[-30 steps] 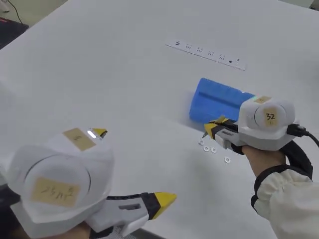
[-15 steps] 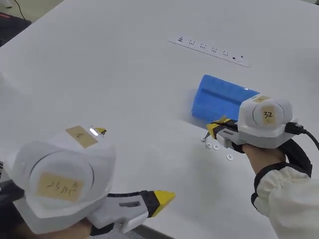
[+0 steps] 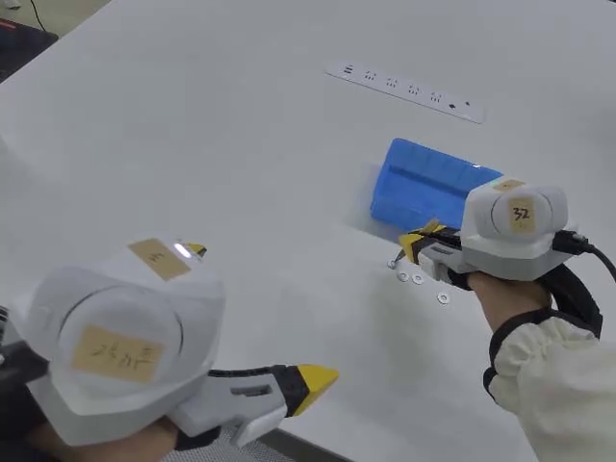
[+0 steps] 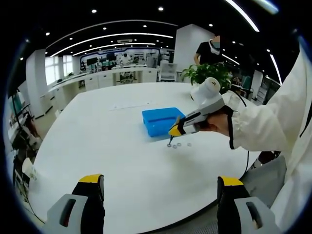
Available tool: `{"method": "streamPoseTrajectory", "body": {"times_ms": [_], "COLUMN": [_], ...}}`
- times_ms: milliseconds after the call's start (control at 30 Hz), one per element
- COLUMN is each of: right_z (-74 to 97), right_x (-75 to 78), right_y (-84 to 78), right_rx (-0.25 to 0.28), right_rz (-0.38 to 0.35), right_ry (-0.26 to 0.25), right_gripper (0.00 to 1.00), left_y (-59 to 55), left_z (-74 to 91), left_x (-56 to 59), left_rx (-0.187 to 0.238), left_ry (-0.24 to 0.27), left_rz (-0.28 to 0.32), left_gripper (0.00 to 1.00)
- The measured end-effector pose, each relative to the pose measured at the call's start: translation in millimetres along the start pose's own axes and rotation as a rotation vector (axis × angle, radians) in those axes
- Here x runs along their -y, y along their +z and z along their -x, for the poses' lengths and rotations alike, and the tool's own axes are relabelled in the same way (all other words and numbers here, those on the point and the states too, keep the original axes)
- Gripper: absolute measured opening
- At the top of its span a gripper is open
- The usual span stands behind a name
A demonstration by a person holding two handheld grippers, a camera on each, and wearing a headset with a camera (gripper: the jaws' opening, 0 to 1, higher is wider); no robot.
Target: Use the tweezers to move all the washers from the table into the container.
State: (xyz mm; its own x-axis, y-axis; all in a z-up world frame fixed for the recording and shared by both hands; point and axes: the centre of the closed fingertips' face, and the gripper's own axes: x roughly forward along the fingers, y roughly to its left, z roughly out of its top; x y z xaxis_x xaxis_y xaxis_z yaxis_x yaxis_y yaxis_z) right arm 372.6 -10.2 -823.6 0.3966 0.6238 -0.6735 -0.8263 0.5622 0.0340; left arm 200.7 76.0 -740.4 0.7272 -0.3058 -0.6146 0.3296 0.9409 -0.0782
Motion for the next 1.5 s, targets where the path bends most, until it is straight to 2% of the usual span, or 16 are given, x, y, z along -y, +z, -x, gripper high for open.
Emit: {"method": "streamPoseTrajectory", "body": {"times_ms": [267, 367, 467, 833, 900, 1000, 1233, 1367, 1500], "right_z": [-0.2, 0.6, -1.7, -2.8, -2.7, -2.2, 0.9, 2.1, 7.2], "right_x": [-0.1, -1.4, 0.2, -0.2, -0.9, 5.1, 7.9, 6.6, 3.6], "right_y": [0.5, 2.7, -2.3, 0.1, 0.3, 0.3, -3.8, -3.3, 4.7], "right_rx": [0.001, 0.008, -0.017, 0.01, 0.025, 0.027, 0.005, -0.008, 0.006], "right_rz": [-0.001, -0.024, -0.006, -0.018, -0.065, -0.094, -0.123, -0.109, -0.089], "right_ry": [0.001, 0.007, -0.007, 0.002, 0.009, -0.003, 0.001, 0.008, 0.011], "right_gripper": [0.03, 0.03, 0.03, 0.02, 0.02, 0.01, 0.01, 0.01, 0.01], "left_y": [-0.7, -1.4, -2.0, -2.3, -1.1, 0.2, 0.8, 3.7, 6.1], "left_z": [0.0, 0.2, 0.0, -1.1, 0.0, 2.3, 3.3, 3.7, 3.4], "left_x": [-0.2, -0.4, -0.6, 1.4, 0.1, -2.4, -1.9, -1.7, -2.7], "left_rx": [-0.002, -0.005, -0.006, -0.007, -0.006, -0.002, -0.004, 0.003, 0.01], "left_ry": [0.002, 0.004, 0.004, -0.001, 0.004, 0.008, 0.007, 0.008, 0.008], "left_rz": [0.001, -0.002, -0.001, -0.005, -0.015, -0.011, -0.022, -0.027, -0.032], "left_gripper": [0.99, 0.99, 0.99, 0.99, 0.99, 0.99, 0.99, 0.99, 0.99]}}
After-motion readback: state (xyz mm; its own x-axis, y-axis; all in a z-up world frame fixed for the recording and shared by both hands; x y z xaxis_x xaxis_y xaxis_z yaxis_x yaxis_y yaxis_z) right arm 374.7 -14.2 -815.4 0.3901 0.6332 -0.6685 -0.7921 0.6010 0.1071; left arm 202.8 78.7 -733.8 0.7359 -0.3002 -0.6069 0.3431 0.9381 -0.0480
